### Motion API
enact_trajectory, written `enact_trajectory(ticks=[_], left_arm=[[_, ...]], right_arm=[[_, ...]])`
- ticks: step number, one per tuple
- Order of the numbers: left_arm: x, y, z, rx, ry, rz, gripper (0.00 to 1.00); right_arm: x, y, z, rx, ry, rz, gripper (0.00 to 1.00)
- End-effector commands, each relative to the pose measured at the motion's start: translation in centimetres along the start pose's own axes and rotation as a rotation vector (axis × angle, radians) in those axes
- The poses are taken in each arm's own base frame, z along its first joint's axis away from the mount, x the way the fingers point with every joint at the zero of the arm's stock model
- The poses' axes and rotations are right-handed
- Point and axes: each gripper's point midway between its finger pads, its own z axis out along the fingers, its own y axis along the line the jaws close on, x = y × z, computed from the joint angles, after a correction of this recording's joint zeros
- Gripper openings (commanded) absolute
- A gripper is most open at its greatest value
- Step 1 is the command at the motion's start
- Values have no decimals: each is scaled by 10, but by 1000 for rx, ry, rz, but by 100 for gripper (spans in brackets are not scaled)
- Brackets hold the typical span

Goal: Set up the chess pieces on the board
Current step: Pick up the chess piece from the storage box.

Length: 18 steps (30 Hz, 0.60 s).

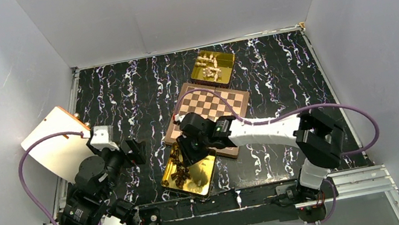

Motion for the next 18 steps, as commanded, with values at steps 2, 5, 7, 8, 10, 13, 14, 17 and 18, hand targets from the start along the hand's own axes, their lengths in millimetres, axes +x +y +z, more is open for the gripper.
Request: enact_trajectory(ticks=[2,5,7,8,10,13,14,17,18], left_arm=[[-4,3,-1,-13,-23,-6,94],[-4,3,0,-12,-22,-5,94],[-4,2,-1,-9,-20,-4,94],[-4,2,-1,-9,-21,-4,94],[-4,2,-1,-9,-20,-4,94],[-4,2,-1,-8,-21,-4,94],[-4,2,-1,-7,-20,-4,94],[-3,2,0,-6,-18,-4,94],[-4,1,0,-6,-19,-4,94]], right_arm=[[-16,32,6,-131,-17,-1,40],[-12,36,11,-158,9,2,40],[-11,40,14,-177,22,6,40],[-10,40,16,-179,27,10,40],[-10,40,19,-179,33,13,40],[-7,42,23,-185,47,14,40],[-6,43,25,-187,54,16,40],[-3,42,30,-180,75,23,40],[-2,42,32,-177,80,23,40]])
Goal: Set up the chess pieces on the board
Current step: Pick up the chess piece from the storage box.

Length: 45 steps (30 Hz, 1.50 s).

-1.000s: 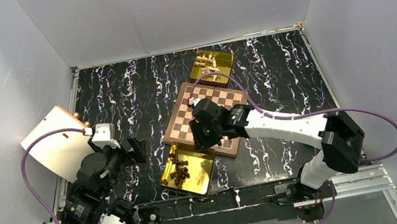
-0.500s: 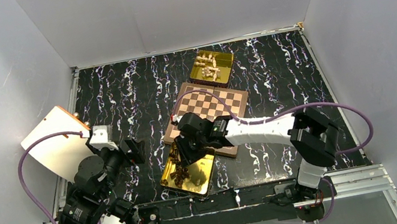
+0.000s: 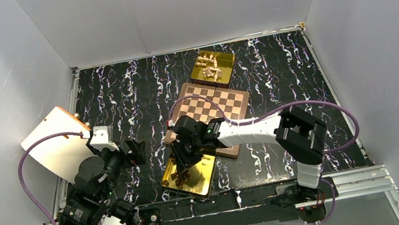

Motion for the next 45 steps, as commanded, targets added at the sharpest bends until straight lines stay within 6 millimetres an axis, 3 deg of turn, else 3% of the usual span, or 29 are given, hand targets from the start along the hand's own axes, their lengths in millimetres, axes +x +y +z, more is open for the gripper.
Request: enact_trajectory(ticks=[1,21,29,38,45], left_arm=[[-3,2,1,-8,-13,-2,94],[-3,1,0,-5,-15,-2,94],[-3,1,0,-5,-19,-3,94],[-4,2,-1,-6,-21,-4,94],[-3,2,-1,-6,-20,-4,94]], right_arm=[[-12,22,3,-60,-16,-16,40],[-11,-3,22,74,24,1,38],[-12,-9,25,112,25,0,28],[-18,-13,20,142,-5,-5,16],[-30,-7,2,145,-80,-34,15]])
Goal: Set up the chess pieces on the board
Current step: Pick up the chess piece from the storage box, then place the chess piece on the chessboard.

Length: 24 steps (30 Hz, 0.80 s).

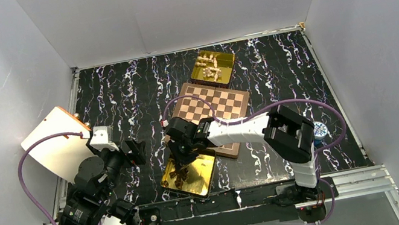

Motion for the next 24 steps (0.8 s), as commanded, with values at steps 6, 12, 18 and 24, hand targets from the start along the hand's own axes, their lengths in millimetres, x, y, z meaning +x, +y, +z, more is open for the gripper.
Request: enact_trajectory(ticks=[6,12,18,24], left_arm=[[-3,2,0,-7,-17,-4,94],[-2,1,0,-5,-14,-4,94],[-2,1,1,-5,-13,-3,94],[-1,0,2,-2,-8,-2,94]], right_arm=[[-26,-2,-45,54,-189,-68,14],[-39,-9,-73,87,-324,-98,14],[-53,-31,-109,211,-464,-114,13],[-65,-70,-154,445,-589,-115,13]])
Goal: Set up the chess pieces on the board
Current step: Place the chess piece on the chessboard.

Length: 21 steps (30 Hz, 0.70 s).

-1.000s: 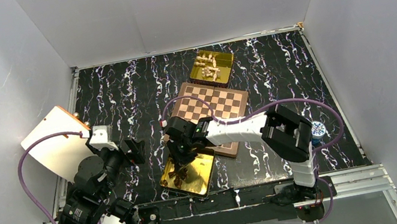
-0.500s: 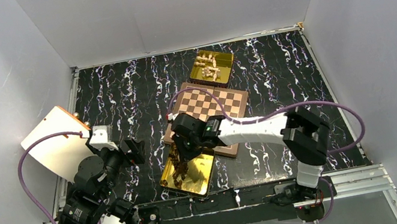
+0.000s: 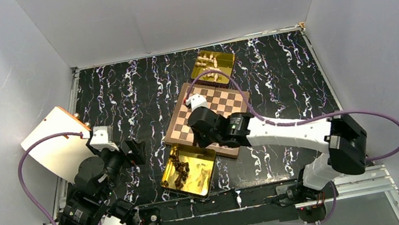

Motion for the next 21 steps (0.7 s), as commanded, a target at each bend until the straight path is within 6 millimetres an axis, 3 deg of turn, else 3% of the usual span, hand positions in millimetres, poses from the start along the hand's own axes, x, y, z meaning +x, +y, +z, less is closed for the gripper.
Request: enact_trajectory(ticks=[1,8,13,21], left_arm=[[-1,0,2,-3,-6,-2,94],[0,-1,3,1,1,2,94],[1,-1,3,2,3,2,94],[1,-1,4,2,6,4,94]], right_arm=[[-30,-47,-25,214,-138,-30,13],[-33,-106,-38,389,-129,-4,13],[-29,-139,-36,432,-116,40,13],[-23,-161,-24,446,-113,65,13]])
